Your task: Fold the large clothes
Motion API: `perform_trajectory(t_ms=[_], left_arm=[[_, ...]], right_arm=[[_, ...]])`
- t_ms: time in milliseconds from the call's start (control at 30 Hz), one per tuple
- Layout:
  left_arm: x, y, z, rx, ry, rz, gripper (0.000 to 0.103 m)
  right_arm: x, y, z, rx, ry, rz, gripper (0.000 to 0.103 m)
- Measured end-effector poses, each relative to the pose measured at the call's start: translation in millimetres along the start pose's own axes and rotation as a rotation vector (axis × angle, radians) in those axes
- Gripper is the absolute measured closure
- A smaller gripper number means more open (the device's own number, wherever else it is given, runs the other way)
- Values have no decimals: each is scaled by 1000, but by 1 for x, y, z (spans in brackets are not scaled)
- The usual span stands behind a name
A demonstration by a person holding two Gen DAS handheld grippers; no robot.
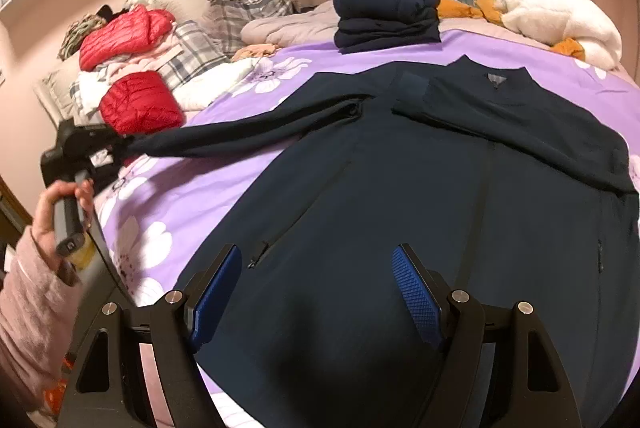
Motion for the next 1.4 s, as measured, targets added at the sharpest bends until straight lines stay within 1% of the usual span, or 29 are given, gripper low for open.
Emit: perform_trajectory(t_ms=[167,300,433,500,600,667,700,800,933,1033,1067,1100,1167,1233,1267,1300,1333,1367,1400], left_arm=[[-6,-49,-17,-156,-8,-8,90],[-18,-90,-29,-265,-10,-27,92],[-39,-146,-35,-388,-4,-27,92],[-56,-187,-32,-483,5,-26,93],[-90,-244,-19,-584,53,0,93],[-121,-289,1,-658,94,27,93],[-131,-303,11,-683,110,39,93],[-170,-358,52,-772,169,91,93],[-212,-414,98,-872,214,136,93],[-243,-439,137,-955,225,133,93],[-256,-443,149,-958,248,131,92],[-273,-444,165,-942,288,132,92],[-302,-447,191,-904,365,152,92],[-326,-451,218,-883,439,168,89],[-334,-455,231,-876,464,174,87],[-344,-457,245,-869,509,183,72],[-356,-458,256,-855,565,185,63],[-364,-456,265,-847,611,171,40],[-368,-456,271,-853,633,154,28]], right_arm=[[8,-16,-1,-50,-35,5,26],[11,-42,-2,-129,-41,-8,26],[16,-64,-6,-195,-60,-13,26],[22,-79,-9,-237,-84,-20,26],[30,-96,-11,-278,-114,-25,26],[38,-112,-16,-309,-145,-9,26],[42,-119,-19,-321,-160,6,26],[56,-145,-25,-366,-214,50,26],[68,-178,-24,-437,-252,71,26],[70,-195,-18,-477,-256,90,26],[69,-199,-18,-490,-252,93,26],[68,-203,-17,-502,-249,96,26],[66,-210,-15,-532,-248,112,26],[68,-213,-13,-542,-259,132,26],[71,-215,-13,-545,-264,135,26],[71,-216,-13,-549,-263,137,26],[71,-218,-14,-554,-258,136,26],[70,-219,-16,-557,-251,135,26],[70,-221,-18,-559,-244,133,26]])
Point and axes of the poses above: each gripper's, at about its wrist camera, not at the fingertips, and x roughly against the way its jaws point, y to its left, z to its underside, the point moved 1 cm from there along -x, roughly the way its jaws point, and after that the axes turned 14 degrees about -x, right-handed, at the moved point
